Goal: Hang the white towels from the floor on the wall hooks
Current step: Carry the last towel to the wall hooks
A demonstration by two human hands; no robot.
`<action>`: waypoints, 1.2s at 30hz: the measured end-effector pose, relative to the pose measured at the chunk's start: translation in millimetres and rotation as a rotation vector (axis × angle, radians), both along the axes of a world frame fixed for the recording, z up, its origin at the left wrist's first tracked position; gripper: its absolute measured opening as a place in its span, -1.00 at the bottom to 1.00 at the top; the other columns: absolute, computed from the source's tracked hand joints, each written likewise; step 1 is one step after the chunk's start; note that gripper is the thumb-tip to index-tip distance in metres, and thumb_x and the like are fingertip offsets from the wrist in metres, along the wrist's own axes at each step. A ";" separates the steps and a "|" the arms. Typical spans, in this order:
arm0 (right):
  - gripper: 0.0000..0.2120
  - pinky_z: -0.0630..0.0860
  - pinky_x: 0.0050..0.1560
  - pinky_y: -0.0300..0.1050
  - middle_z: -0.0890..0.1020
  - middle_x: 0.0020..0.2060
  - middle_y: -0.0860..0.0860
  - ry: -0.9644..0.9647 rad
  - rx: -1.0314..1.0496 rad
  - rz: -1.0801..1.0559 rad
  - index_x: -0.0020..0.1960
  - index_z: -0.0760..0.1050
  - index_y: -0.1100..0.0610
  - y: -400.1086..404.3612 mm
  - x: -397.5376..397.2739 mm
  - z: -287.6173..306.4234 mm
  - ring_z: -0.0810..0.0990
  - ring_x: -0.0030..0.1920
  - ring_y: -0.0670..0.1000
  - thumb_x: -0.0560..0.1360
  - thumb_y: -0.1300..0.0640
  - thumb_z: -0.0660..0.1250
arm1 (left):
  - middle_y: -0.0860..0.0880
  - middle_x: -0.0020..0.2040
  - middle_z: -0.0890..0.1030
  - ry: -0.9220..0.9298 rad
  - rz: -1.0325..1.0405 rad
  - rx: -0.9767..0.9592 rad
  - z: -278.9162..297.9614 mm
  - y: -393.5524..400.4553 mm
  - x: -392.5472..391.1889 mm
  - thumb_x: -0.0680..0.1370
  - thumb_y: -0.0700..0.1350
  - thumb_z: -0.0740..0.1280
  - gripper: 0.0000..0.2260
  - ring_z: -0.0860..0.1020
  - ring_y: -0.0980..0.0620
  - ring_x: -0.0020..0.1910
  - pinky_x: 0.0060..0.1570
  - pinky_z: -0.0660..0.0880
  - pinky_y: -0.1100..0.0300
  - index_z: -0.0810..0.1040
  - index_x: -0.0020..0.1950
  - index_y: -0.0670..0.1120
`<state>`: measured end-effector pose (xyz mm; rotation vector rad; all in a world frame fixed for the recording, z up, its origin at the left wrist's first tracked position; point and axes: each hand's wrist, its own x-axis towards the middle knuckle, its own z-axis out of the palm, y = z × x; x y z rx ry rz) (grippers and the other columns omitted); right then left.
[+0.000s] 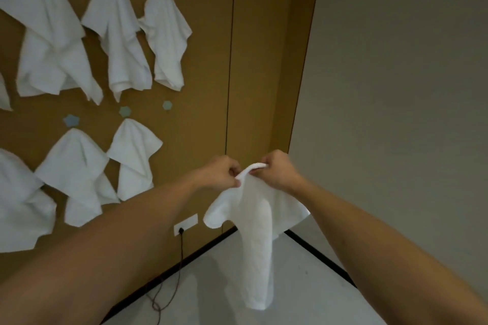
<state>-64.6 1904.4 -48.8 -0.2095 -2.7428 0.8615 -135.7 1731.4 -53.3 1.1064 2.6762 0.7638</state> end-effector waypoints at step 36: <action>-0.75 0.60 -0.04 -0.09 0.72 -0.04 0.07 0.487 0.086 0.612 0.16 0.65 0.14 -77.1 -684.8 -72.2 0.67 -0.15 0.03 0.56 0.27 0.27 | -0.19 0.17 0.59 0.534 0.798 0.115 -73.0 -90.9 -564.0 0.45 -0.40 0.23 -0.53 0.57 -0.19 0.06 0.13 0.52 0.01 0.56 0.29 -0.08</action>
